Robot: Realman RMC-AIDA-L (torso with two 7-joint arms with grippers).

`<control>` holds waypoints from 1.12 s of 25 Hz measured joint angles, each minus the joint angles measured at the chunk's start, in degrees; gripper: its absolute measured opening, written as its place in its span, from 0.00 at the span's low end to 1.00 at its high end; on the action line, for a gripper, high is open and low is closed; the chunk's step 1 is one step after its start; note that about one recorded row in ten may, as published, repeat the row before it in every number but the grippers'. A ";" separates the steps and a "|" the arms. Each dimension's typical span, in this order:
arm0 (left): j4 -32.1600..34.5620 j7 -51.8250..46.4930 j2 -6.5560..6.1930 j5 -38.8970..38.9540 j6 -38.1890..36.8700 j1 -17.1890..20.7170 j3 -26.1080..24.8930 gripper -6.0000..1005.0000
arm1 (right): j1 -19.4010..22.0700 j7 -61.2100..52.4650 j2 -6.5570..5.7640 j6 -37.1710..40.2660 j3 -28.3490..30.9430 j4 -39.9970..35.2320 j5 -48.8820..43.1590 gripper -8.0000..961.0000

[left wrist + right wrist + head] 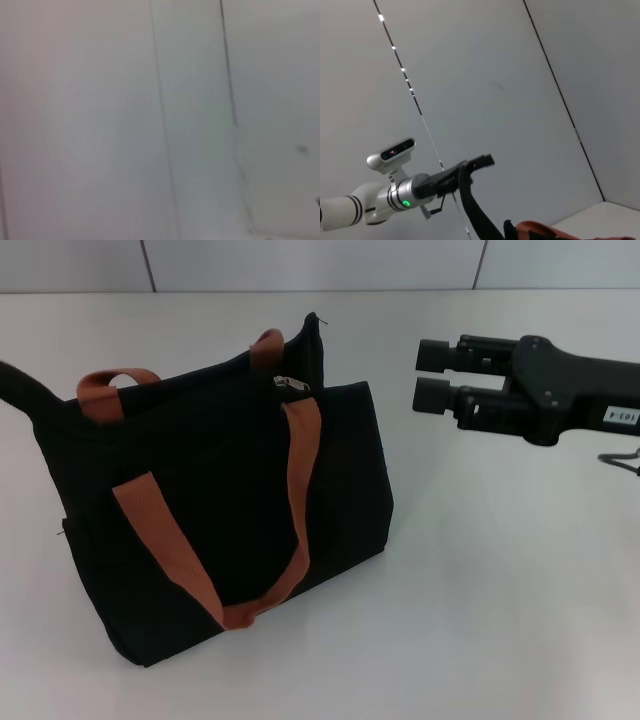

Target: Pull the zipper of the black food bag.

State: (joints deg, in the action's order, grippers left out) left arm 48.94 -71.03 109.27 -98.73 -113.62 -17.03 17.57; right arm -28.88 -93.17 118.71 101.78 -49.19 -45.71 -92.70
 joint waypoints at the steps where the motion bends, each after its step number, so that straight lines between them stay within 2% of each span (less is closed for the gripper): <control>1: -0.93 1.95 1.23 2.42 0.11 -0.15 -2.12 0.81 | 0.18 2.38 0.11 0.26 -0.02 1.28 -0.01 0.65; 2: -0.93 1.95 1.23 2.42 0.11 -0.15 -2.12 0.81 | 0.18 2.38 0.11 0.26 -0.02 1.28 -0.01 0.65; 3: -3.61 3.32 2.64 8.06 0.17 -0.61 -3.28 0.81 | 0.17 4.43 0.10 0.22 -0.05 3.18 -0.03 0.65; 4: -3.61 3.32 2.64 8.06 0.17 -0.61 -3.28 0.81 | 0.17 4.43 0.10 0.22 -0.05 3.18 -0.03 0.65; 5: -5.33 3.39 3.14 11.18 0.27 -0.94 -3.41 0.81 | 0.12 5.07 0.02 0.13 -0.04 3.88 -0.03 0.65; 10: -10.07 1.30 3.16 16.29 -0.78 -1.93 -2.53 0.81 | 0.14 8.10 -0.29 -0.05 0.13 6.58 -0.03 0.65; 12: -11.33 -1.31 3.00 16.98 -1.56 -2.56 1.15 0.81 | 0.65 9.19 -0.47 0.23 0.01 6.56 -0.16 0.65; 13: -11.50 -2.83 3.07 17.15 -1.65 -2.94 6.10 0.81 | 0.98 10.27 -0.68 0.58 -0.07 6.61 -0.73 0.65; 16: -11.50 -2.83 3.07 17.15 -1.65 -2.94 6.10 0.81 | 1.47 12.38 -0.74 1.07 -0.09 6.69 -2.11 0.65; 17: -11.31 -3.86 3.29 17.26 -1.70 -3.19 16.29 0.81 | 1.89 13.99 -0.57 1.44 -0.08 6.69 -2.84 0.65; 18: -11.31 -3.86 3.29 17.26 -1.70 -3.19 16.29 0.81 | 1.89 13.99 -0.57 1.44 -0.08 6.69 -2.84 0.65; 19: -11.40 -3.80 3.37 17.25 -1.70 -3.17 22.76 0.81 | 2.28 15.42 -0.50 1.76 -0.08 6.80 -3.12 0.65; 20: -11.40 -3.80 3.37 17.25 -1.70 -3.17 22.76 0.81 | 2.28 15.42 -0.50 1.76 -0.08 6.80 -3.12 0.65; 21: -11.37 -2.73 3.79 17.10 -1.80 -2.33 33.28 0.81 | 2.50 16.36 -0.50 2.04 -0.07 6.99 -3.18 0.65; 22: -11.37 -2.73 3.79 17.10 -1.80 -2.33 33.28 0.81 | 2.50 16.36 -0.50 2.04 -0.07 6.99 -3.18 0.65; 23: -11.22 -2.44 3.89 17.09 -1.82 -2.05 35.13 0.81 | 2.76 17.80 -0.51 2.79 -0.05 7.50 -3.20 0.65; 25: -10.52 -0.56 4.37 17.21 -1.89 -0.58 42.02 0.81 | 2.88 18.48 -0.57 3.26 -0.05 7.75 -3.19 0.65; 26: -10.52 -0.56 4.37 17.21 -1.89 -0.58 42.02 0.81 | 3.06 19.31 -0.67 3.65 -0.03 8.18 -3.20 0.65; 27: -9.90 3.60 5.24 17.75 -2.02 1.93 46.28 0.81 | 3.06 19.31 -0.67 3.65 -0.03 8.18 -3.20 0.65; 28: -9.33 6.12 5.91 18.28 -2.10 3.86 47.79 0.81 | 3.08 19.52 -0.72 3.46 0.05 8.46 -3.55 0.65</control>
State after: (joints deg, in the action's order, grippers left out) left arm 39.61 -64.91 115.18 -80.45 -115.72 -13.16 65.35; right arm -25.81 -73.65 117.99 105.24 -49.14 -37.25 -96.25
